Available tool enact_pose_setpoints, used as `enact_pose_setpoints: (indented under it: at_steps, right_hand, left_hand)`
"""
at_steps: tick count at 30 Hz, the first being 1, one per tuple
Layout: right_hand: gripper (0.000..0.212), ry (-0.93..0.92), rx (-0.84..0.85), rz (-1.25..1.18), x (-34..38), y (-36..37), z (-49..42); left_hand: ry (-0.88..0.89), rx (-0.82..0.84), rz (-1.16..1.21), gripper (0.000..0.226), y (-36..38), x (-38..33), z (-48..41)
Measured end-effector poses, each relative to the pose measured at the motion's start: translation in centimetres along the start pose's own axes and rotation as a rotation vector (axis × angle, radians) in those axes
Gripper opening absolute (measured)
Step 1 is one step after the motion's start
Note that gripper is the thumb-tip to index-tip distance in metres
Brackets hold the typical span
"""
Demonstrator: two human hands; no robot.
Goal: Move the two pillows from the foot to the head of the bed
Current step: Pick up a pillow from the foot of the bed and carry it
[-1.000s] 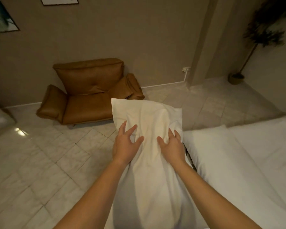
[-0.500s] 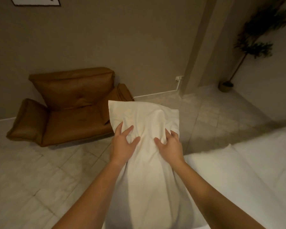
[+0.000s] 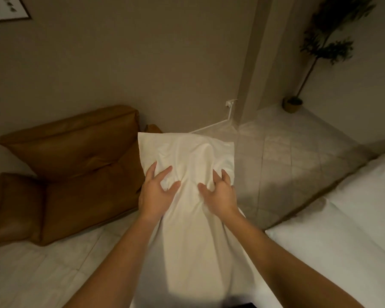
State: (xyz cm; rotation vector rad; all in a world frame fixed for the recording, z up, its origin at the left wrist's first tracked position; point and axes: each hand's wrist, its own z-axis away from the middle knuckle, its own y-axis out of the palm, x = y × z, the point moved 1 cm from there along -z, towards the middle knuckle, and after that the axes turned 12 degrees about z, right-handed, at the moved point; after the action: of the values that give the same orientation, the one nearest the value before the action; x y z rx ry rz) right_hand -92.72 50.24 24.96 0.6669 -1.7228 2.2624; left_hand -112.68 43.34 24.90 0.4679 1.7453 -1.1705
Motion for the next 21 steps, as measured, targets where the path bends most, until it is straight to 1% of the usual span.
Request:
enact_pose_setpoints:
  at_steps: [6,10,14,21]
  right_hand:
    - [0.073,-0.009,-0.007,-0.017,1.1,0.1,-8.8]
    - [0.072,0.022,0.007,-0.06,1.5,-0.8,-14.9]
    - [0.075,0.007,-0.02,-0.085,1.7,-2.6,-20.3]
    - [0.085,0.087,-0.053,-0.092,1.3,-4.7,-29.7]
  left_hand:
    - [0.029,0.036,0.01,0.051,2.8,1.0,-9.2]
    - [0.052,0.043,0.022,0.049,5.0,0.8,-15.2]
    - [0.094,0.053,0.06,0.047,6.9,-0.2,-20.6]
    - [0.148,0.115,0.108,0.047,11.3,-2.0,-30.3]
